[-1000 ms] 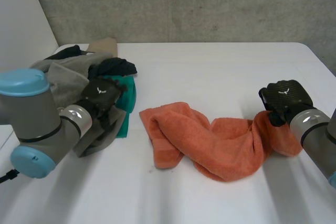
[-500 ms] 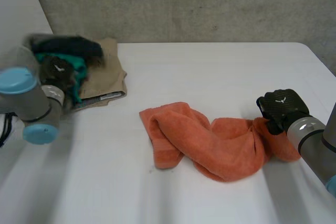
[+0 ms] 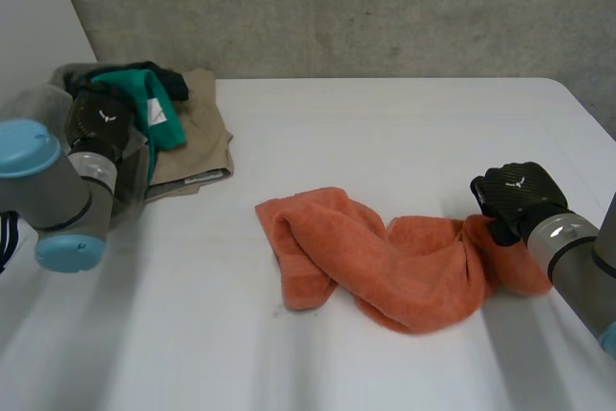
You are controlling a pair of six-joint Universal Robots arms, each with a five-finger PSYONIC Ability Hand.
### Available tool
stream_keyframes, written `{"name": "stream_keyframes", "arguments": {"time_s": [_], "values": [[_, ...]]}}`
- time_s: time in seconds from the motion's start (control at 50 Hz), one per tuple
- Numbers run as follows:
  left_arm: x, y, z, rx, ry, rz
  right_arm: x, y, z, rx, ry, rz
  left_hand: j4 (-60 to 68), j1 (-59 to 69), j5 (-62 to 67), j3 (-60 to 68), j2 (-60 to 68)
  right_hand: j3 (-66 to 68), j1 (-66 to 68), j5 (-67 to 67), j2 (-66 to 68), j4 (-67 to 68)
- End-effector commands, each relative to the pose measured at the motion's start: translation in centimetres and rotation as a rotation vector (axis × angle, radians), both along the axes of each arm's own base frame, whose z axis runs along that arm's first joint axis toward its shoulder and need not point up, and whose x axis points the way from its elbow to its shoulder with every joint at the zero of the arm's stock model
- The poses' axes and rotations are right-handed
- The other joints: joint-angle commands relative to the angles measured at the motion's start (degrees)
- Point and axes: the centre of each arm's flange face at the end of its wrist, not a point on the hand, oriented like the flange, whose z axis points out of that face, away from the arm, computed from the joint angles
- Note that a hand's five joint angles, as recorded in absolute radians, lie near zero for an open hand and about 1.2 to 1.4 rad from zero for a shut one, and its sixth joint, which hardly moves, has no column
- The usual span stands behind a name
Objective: Fold the laundry.
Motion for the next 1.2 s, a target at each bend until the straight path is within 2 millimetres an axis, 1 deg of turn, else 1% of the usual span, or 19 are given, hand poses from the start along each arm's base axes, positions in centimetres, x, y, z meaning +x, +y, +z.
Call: {"name": "stream_keyframes", "arguments": {"time_s": [0.02,0.12,0.14,0.2,0.22,0.3,0.44,0.6,0.7,0.74,0.76,0.8,0.82,0.9,0.92,1.06,1.1,1.14,1.2], "values": [[-3.4,6.1,3.0,0.145,0.176,-0.172,0.0,0.1,0.2,-0.004,-0.001,0.002,-1.28,-1.17,-1.26,-1.91,-1.36,11.77,16.29,12.96,12.69,11.46],[-5.7,11.7,3.0,0.369,0.304,-0.328,0.0,0.0,0.2,-0.005,-0.002,0.000,3.92,4.03,3.95,3.29,3.84,11.77,16.29,12.96,12.69,11.46],[-6.4,13.4,2.7,0.431,0.324,-0.376,0.0,0.0,0.2,-0.005,-0.002,0.000,8.43,8.54,8.46,7.80,8.35,11.77,16.29,12.96,12.69,11.46],[-7.7,16.0,2.1,0.513,0.334,-0.447,0.0,0.0,0.2,-0.004,-0.001,-0.001,16.03,16.14,16.05,15.39,15.95,11.77,16.29,12.96,12.69,11.46],[-8.6,17.7,1.5,0.557,0.323,-0.493,0.0,0.0,0.2,-0.004,-0.001,-0.001,21.87,21.98,21.90,21.24,21.80,11.77,16.29,12.96,12.69,11.46],[-10.4,20.6,0.4,0.609,0.289,-0.572,-0.1,0.0,0.3,-0.004,0.000,-0.004,25.97,26.08,26.00,25.34,25.89,11.77,16.29,12.96,12.69,11.46],[-12.3,21.0,-2.9,0.669,0.243,-0.591,-0.3,-0.1,0.7,-0.013,-0.002,-0.011,23.79,23.90,23.82,23.16,23.72,11.77,16.29,12.96,12.69,11.46],[-14.1,19.4,-4.0,0.633,0.225,-0.540,-0.3,0.0,0.6,-0.010,-0.002,-0.012,14.71,14.82,14.73,14.08,14.63,11.77,16.29,12.96,12.69,11.46],[-15.4,19.8,-4.4,0.623,0.215,-0.571,-0.3,0.0,0.6,-0.010,-0.002,-0.012,16.04,16.15,16.07,15.41,15.96,11.77,16.29,12.96,12.69,11.46],[-15.6,19.5,-4.6,0.615,0.214,-0.572,-0.4,0.0,0.6,-0.009,-0.001,-0.014,22.39,22.50,22.42,21.76,22.32,11.77,16.29,12.96,12.69,11.46],[-16.0,19.3,-4.7,0.600,0.215,-0.578,-0.4,-0.1,0.6,-0.009,-0.001,-0.015,39.09,39.20,39.12,38.46,39.01,11.77,16.29,12.96,12.69,11.46],[-16.2,18.9,-4.6,0.574,0.221,-0.570,-0.4,-0.1,0.8,-0.013,0.002,-0.017,60.51,60.62,60.54,59.88,60.44,11.77,16.29,12.96,12.69,11.46],[-16.3,18.7,-4.3,0.555,0.226,-0.561,-0.4,-0.1,0.9,-0.016,0.002,-0.018,67.09,67.20,67.12,66.46,67.02,11.77,16.29,12.96,12.69,11.46],[-16.1,18.4,-1.6,0.446,0.261,-0.507,-0.6,0.2,2.6,-0.038,0.034,-0.011,67.16,67.27,67.18,66.53,67.08,11.77,16.29,12.96,12.69,11.46],[-15.4,18.2,1.2,0.380,0.298,-0.478,-0.7,0.4,3.2,-0.044,0.050,-0.007,67.16,67.27,67.18,66.53,67.08,11.77,16.29,12.96,12.69,11.46],[-12.2,19.8,10.9,0.178,0.437,-0.479,-3.3,0.8,9.3,-0.103,0.229,-0.026,67.16,67.27,67.18,66.53,67.08,11.77,16.29,12.96,12.69,11.46],[-11.3,20.2,12.6,0.145,0.476,-0.476,-3.7,0.9,11.9,-0.167,0.244,-0.043,67.16,67.27,67.18,66.53,67.08,11.77,16.29,12.96,12.69,11.46],[-10.3,21.0,14.4,0.120,0.515,-0.492,-3.7,0.9,13.2,-0.211,0.244,-0.049,67.16,67.27,67.18,66.53,67.08,11.77,16.29,12.96,12.69,11.46],[-9.8,21.7,15.3,0.135,0.522,-0.525,-3.7,0.6,15.0,-0.267,0.236,-0.055,67.16,67.27,67.18,66.53,67.08,11.77,16.29,12.96,12.69,11.46]]}}
